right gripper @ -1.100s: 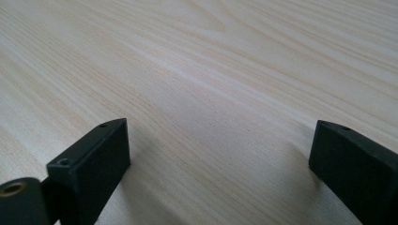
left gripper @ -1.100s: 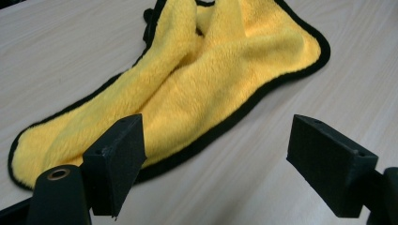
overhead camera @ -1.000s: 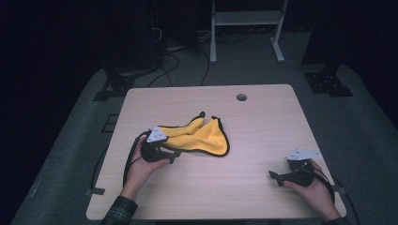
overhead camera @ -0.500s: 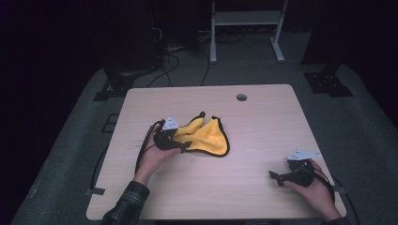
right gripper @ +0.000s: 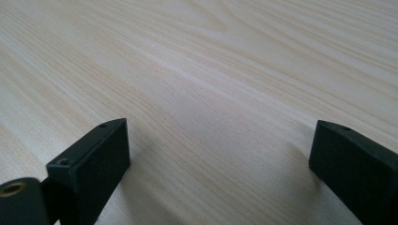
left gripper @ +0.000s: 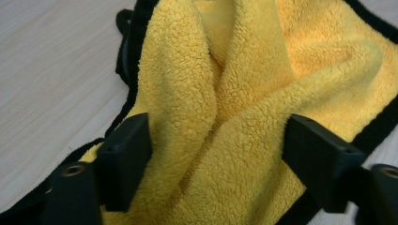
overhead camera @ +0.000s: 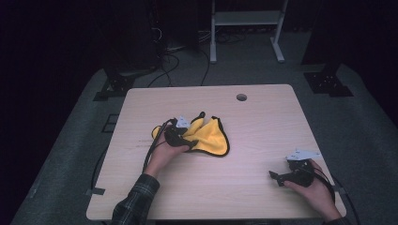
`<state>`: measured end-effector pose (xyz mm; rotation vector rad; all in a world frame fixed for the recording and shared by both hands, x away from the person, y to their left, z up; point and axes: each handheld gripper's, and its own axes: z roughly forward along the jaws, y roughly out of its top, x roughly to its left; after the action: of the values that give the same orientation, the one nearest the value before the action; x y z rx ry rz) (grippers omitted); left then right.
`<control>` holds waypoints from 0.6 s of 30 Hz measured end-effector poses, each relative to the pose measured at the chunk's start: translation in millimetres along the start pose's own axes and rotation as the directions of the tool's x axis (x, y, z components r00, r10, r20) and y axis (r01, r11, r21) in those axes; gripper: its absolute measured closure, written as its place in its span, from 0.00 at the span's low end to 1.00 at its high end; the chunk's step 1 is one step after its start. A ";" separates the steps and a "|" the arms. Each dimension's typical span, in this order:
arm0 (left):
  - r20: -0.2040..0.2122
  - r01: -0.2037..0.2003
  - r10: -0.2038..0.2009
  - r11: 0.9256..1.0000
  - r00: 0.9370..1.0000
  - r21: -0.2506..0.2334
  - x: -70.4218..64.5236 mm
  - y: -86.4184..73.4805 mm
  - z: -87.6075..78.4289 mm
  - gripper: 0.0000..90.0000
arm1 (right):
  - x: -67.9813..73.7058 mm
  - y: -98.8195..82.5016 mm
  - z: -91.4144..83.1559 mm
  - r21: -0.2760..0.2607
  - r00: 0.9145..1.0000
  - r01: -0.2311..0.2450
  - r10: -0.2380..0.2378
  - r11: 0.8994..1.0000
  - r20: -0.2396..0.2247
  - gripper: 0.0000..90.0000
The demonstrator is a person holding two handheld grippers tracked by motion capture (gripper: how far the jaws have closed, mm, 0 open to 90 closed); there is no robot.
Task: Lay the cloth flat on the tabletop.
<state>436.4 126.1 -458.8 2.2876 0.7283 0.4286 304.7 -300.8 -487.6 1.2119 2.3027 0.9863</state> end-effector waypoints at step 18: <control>0.120 0.117 -0.108 0.990 0.987 -0.074 -28.7 4.0 -30.6 0.80 | -0.3 0.0 -0.1 0.001 1.000 0.002 -0.002 1.000 -0.002 0.05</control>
<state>400.5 122.1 -437.2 2.1640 0.7631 0.2653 304.8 -301.1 -487.5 1.2095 2.3054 0.9864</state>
